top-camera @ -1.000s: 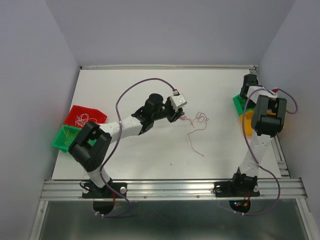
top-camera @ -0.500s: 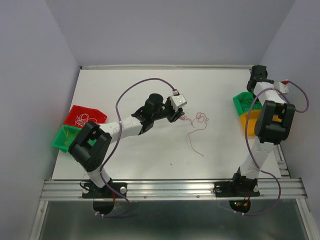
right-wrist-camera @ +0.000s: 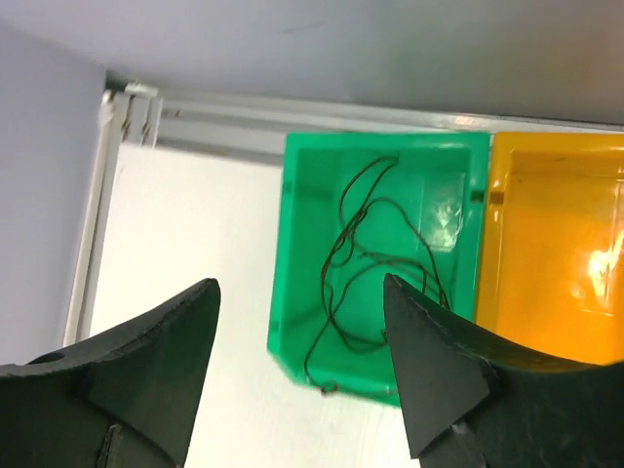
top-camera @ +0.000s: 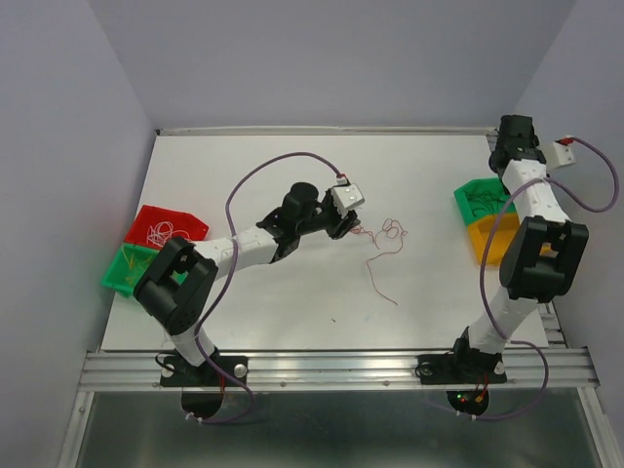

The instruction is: Untangle the cables

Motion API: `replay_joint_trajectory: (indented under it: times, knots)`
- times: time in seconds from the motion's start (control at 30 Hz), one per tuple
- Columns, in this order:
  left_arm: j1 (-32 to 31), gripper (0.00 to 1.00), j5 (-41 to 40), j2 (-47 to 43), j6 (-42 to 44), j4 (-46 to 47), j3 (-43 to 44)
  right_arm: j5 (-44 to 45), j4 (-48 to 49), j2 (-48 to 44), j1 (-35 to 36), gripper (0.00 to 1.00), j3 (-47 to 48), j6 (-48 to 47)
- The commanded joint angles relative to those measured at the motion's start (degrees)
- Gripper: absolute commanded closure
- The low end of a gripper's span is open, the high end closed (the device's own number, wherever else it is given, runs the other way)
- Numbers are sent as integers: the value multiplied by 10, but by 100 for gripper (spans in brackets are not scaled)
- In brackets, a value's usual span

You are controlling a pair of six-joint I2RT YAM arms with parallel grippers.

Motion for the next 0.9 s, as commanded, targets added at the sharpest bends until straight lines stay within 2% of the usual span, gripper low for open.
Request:
replay_joint_trajectory:
  times: [0.0,0.07,0.2,0.27,0.43,0.53,0.77,0.87]
  knots:
    - [-1,47,-11,-30,-4,11,5,-45,30,-86,95,27,-33,-126]
    - [0,44,-27,-33,-7,4,8,-49,49,-105,143,25,-63,-160]
    - [8,36,-60,-30,-30,-24,29,-107,78,-146,241,9,-144,-211]
    - [45,36,-31,-27,-79,-26,38,-135,122,-183,290,0,-195,-239]
    - [119,35,12,-5,-163,-22,58,-188,183,-238,342,0,-343,-267]
    - [136,35,12,-5,-184,-7,52,-209,203,-249,382,0,-383,-298]
    - [150,35,12,-1,-190,0,52,-195,234,-199,469,0,-378,-337]
    - [151,35,13,0,-187,1,51,-161,240,-158,509,0,-336,-362]
